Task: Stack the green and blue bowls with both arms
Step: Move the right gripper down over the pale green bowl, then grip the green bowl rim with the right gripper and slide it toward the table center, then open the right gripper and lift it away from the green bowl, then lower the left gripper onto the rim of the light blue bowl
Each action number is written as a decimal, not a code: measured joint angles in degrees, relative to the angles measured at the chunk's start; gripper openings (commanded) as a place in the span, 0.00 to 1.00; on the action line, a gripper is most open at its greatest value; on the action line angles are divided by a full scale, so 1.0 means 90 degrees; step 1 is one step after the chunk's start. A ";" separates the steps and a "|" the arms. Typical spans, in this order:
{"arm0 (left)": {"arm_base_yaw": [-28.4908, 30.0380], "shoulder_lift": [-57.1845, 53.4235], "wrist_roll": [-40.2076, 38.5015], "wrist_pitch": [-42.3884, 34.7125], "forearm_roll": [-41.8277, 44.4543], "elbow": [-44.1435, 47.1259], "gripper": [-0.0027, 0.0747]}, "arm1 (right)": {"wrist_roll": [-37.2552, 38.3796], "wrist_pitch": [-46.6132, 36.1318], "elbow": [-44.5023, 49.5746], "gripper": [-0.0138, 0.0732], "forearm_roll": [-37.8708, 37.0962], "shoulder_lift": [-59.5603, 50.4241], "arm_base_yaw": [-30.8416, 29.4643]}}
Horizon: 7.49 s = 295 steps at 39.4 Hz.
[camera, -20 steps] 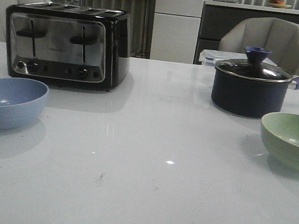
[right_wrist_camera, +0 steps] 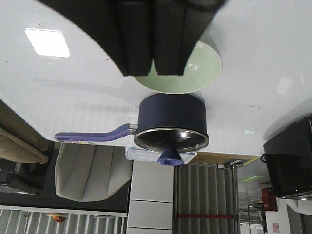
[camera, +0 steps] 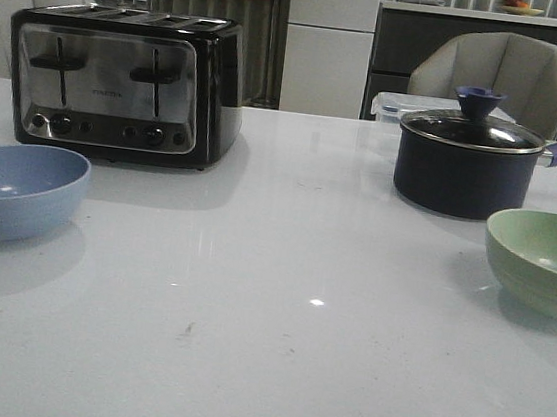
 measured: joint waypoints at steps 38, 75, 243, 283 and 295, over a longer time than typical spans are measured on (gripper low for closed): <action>0.0000 0.1456 -0.0014 0.1753 0.0115 -0.4017 0.16 | 0.0000 0.2234 -0.4137 0.22 0.0010 0.1435 0.0000; 0.0000 0.4757 -0.0025 0.4334 0.0115 -0.4286 0.58 | 0.0000 0.4864 -0.4373 0.73 0.0010 0.5236 0.0000; -0.1187 0.4960 -0.0003 0.4337 0.0330 -0.4384 0.72 | -0.1095 0.4219 -0.6014 0.61 0.0733 0.7077 0.3201; 0.0348 1.0992 0.0332 0.5049 -0.0467 -0.7931 0.72 | -0.1098 0.4669 -0.4787 0.61 0.0746 0.5490 0.3201; 0.0360 1.1988 0.0572 0.4983 -0.0692 -0.8477 0.52 | -0.1098 0.4669 -0.4787 0.61 0.0760 0.5490 0.3201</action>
